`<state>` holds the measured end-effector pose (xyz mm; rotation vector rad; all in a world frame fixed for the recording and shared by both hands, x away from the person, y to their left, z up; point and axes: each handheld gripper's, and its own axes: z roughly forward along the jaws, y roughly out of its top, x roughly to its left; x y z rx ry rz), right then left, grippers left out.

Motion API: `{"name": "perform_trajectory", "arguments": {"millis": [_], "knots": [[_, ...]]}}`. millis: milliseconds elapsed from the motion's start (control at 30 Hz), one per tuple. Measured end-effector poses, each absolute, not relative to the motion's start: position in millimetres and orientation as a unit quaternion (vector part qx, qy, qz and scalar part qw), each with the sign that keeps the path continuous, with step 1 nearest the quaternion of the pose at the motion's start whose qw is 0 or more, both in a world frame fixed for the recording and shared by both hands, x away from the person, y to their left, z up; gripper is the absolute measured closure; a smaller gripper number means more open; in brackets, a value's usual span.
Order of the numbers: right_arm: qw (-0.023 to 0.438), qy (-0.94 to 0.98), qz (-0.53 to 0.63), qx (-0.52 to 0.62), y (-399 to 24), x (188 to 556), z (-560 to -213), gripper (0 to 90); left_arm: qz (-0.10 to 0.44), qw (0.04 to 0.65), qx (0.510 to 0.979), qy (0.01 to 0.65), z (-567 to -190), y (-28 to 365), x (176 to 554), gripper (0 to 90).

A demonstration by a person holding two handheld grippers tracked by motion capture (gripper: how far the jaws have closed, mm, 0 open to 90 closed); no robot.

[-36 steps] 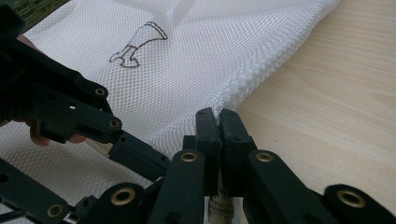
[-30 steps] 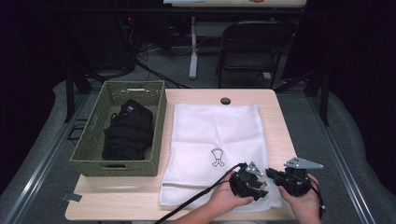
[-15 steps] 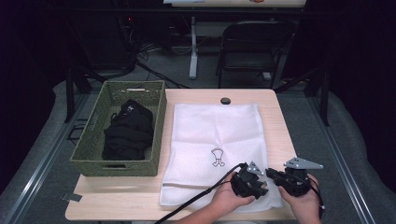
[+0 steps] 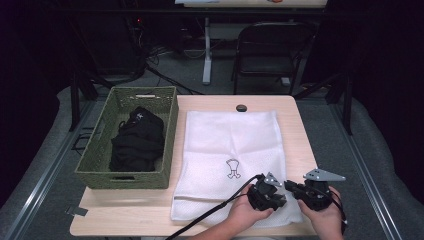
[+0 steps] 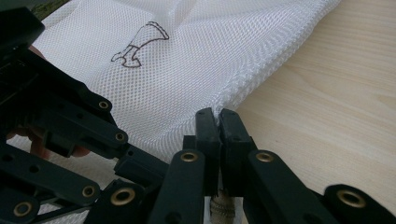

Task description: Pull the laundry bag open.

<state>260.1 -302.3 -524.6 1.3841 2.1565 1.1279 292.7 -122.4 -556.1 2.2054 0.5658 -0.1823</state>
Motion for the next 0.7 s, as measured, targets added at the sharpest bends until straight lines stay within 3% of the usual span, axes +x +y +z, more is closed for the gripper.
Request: {"name": "perform_trajectory", "arguments": {"millis": [700], "knots": [[0.165, 0.758, 0.397, 0.491, -307.6, 260.3, -527.4, 85.8, -0.08, 0.437, 0.863, 0.239, -557.1, -115.5, 295.2, 85.7]]}}
